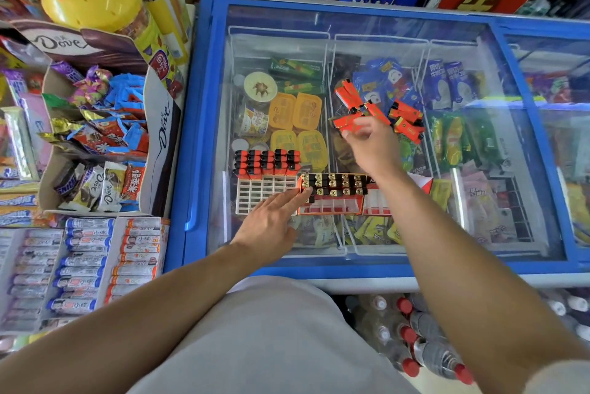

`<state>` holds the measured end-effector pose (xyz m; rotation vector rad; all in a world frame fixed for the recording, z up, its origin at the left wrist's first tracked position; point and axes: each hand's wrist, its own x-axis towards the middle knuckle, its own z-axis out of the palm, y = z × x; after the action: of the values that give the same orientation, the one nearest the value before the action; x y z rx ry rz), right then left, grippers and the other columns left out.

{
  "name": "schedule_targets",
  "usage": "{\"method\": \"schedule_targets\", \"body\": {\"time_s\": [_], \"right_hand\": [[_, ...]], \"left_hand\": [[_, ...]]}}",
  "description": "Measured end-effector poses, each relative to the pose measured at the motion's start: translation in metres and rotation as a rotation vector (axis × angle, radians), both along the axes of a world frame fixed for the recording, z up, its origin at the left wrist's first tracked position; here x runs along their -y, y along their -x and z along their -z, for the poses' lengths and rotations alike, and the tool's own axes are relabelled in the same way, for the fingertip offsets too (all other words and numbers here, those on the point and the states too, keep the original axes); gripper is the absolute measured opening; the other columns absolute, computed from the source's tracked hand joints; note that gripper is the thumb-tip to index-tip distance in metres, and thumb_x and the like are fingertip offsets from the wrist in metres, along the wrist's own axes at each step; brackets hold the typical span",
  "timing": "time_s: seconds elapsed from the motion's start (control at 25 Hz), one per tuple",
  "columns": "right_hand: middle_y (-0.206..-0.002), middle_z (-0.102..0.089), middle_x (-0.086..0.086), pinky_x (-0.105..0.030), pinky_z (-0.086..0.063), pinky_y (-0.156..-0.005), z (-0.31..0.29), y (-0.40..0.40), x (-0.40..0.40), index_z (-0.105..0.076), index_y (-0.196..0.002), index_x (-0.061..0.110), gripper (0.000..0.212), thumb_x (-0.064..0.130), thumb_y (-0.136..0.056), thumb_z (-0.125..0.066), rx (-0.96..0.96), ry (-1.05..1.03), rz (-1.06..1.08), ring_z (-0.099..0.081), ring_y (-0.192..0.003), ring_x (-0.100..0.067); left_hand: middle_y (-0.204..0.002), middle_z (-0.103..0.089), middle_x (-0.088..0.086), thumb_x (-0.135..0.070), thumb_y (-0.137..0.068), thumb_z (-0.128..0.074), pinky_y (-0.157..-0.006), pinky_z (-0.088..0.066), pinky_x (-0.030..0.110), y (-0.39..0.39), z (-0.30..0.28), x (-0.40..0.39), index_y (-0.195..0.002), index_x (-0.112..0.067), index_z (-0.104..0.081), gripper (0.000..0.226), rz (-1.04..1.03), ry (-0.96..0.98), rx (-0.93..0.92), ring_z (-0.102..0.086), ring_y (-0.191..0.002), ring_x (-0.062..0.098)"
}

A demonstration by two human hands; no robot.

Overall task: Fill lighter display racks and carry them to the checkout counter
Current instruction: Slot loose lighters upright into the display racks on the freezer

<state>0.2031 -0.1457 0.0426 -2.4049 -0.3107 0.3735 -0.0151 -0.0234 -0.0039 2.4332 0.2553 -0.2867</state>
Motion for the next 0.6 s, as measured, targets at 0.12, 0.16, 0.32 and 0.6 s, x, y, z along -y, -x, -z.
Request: {"method": "schedule_targets", "body": {"time_s": [0.12, 0.16, 0.32, 0.6], "right_hand": [[-0.11, -0.063, 0.002, -0.028, -0.047, -0.087, 0.009, -0.039, -0.014, -0.057, -0.13, 0.013, 0.052, 0.039, -0.088, -0.074, -0.238, 0.036, 0.119, -0.062, -0.1, -0.019], [-0.103, -0.065, 0.003, -0.033, -0.052, -0.089, 0.016, -0.045, -0.017, -0.064, -0.116, 0.016, 0.041, 0.041, -0.086, -0.076, -0.268, 0.052, 0.123, -0.063, -0.093, -0.021], [-0.095, -0.069, 0.003, -0.035, -0.054, -0.082, 0.044, -0.058, -0.026, -0.07, -0.092, 0.02, 0.036, 0.048, -0.074, -0.084, -0.231, 0.178, 0.119, -0.068, -0.09, -0.022], [-0.096, -0.061, -0.005, -0.032, -0.057, -0.061, 0.043, -0.06, -0.01, -0.048, -0.131, 0.004, 0.079, 0.039, -0.073, -0.088, -0.378, 0.147, 0.281, -0.063, -0.065, -0.017]], "left_hand": [[-0.166, -0.026, -0.006, -0.016, -0.097, -0.053, -0.125, -0.013, 0.033, 0.0, 0.002, -0.004, -0.161, -0.04, -0.011, 0.08, 0.045, -0.048, 0.002, -0.021, -0.153, 0.016], [-0.166, -0.025, -0.007, -0.017, -0.099, -0.052, -0.124, -0.008, 0.029, 0.0, 0.002, -0.006, -0.16, -0.04, -0.011, 0.078, 0.055, -0.059, 0.012, -0.02, -0.153, 0.015], [-0.166, -0.021, -0.013, -0.017, -0.1, -0.052, -0.122, -0.002, 0.027, 0.002, 0.003, -0.014, -0.157, -0.045, -0.007, 0.078, 0.084, -0.085, 0.026, -0.013, -0.155, 0.011], [-0.165, -0.025, -0.012, -0.019, -0.1, -0.051, -0.122, 0.0, 0.028, 0.003, 0.005, -0.015, -0.159, -0.042, -0.007, 0.077, 0.095, -0.085, 0.025, -0.01, -0.155, 0.011]]}}
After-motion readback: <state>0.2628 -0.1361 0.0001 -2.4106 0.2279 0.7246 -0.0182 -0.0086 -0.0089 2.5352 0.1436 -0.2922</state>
